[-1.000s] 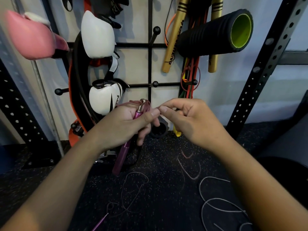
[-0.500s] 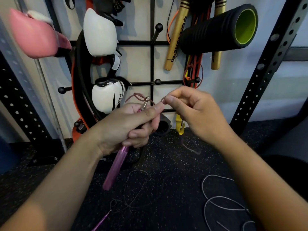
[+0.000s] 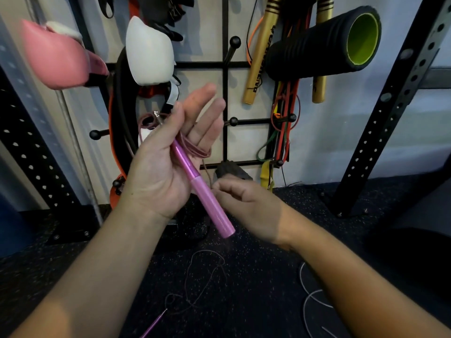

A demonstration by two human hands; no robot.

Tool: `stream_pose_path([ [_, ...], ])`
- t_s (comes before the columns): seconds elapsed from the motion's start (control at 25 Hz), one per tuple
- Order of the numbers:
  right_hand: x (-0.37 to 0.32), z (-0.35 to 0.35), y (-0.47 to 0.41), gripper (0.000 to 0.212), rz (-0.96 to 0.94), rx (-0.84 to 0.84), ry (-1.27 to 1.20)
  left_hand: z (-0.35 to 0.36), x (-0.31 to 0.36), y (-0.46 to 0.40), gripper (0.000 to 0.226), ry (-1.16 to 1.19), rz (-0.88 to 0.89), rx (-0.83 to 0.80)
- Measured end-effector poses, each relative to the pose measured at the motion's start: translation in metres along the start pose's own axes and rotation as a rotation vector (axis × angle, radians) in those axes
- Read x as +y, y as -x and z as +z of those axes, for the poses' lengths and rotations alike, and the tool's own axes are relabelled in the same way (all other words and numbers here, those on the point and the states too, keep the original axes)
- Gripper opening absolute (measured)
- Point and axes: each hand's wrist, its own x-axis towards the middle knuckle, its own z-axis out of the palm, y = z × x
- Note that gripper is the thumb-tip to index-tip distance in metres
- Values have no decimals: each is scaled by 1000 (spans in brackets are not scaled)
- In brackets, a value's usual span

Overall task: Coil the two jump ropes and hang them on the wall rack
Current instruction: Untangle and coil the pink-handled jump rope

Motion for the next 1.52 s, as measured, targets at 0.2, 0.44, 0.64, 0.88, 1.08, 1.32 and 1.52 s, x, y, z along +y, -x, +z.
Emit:
stream_pose_path([
  [0.2,-2,-4,3,17,2,7,-132,-9,-4,3,31,-696,33,76],
  [0.44,-3,-11,4,23,131,21,-225,-1,-9,13,27,-1268,-76,-53],
  [0.64,-20,-31,8,46,196,40,-100,-10,-8,9,34,-1481,-67,-87],
  [0.88,-21,-63,12,27,92,189,69,-9,-9,12,43,-1237,-392,-159],
  [1.08,-22,-52,8,22,-67,299,133,-19,-6,10,30,-844,-441,-325],
  [1.32,-22,-60,9,19,100,252,-211,-17,-10,11,23,-1051,-302,-236],
  [1.52,-22,-59,11,14,99,268,-281,-15,-15,14,31,-1055,-390,-242],
])
